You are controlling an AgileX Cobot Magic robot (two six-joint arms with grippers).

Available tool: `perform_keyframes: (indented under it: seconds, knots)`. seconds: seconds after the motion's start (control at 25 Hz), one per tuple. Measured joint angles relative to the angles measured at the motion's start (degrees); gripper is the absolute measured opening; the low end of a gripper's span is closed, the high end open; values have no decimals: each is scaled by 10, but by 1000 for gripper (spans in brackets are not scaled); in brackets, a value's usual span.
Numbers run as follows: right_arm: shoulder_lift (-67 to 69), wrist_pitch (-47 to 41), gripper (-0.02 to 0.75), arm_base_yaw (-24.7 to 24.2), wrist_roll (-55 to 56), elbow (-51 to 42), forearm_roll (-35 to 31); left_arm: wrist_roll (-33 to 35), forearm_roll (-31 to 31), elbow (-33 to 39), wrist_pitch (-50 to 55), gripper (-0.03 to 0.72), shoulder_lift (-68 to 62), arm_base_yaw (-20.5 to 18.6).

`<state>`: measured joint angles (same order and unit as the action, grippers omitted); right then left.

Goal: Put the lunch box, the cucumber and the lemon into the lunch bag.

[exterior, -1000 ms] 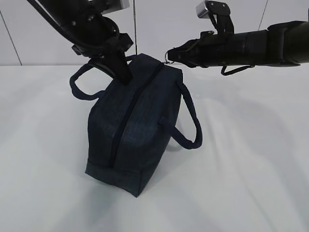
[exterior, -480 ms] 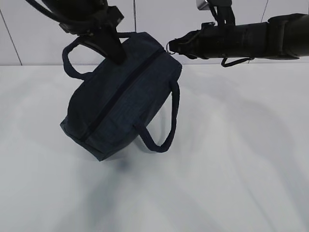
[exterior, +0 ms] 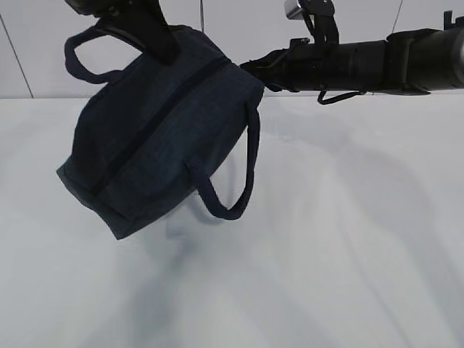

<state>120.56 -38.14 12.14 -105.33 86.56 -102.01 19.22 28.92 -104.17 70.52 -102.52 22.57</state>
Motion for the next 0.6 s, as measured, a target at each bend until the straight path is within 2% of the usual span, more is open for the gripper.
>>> perform_keyframes:
  seconds: [0.36, 0.44, 0.6]
  knots:
    - [1, -42, 18, -3, 1, 7, -12, 0, -4, 0, 7, -5, 8, 0]
    - [3, -59, 64, -4, 12, 16, -11, 0, -4, 0, 13, -5, 8, 0]
    - [6, -91, 272, -8, 80, 49, -8, 0, -3, 0, 15, -5, 8, 0]
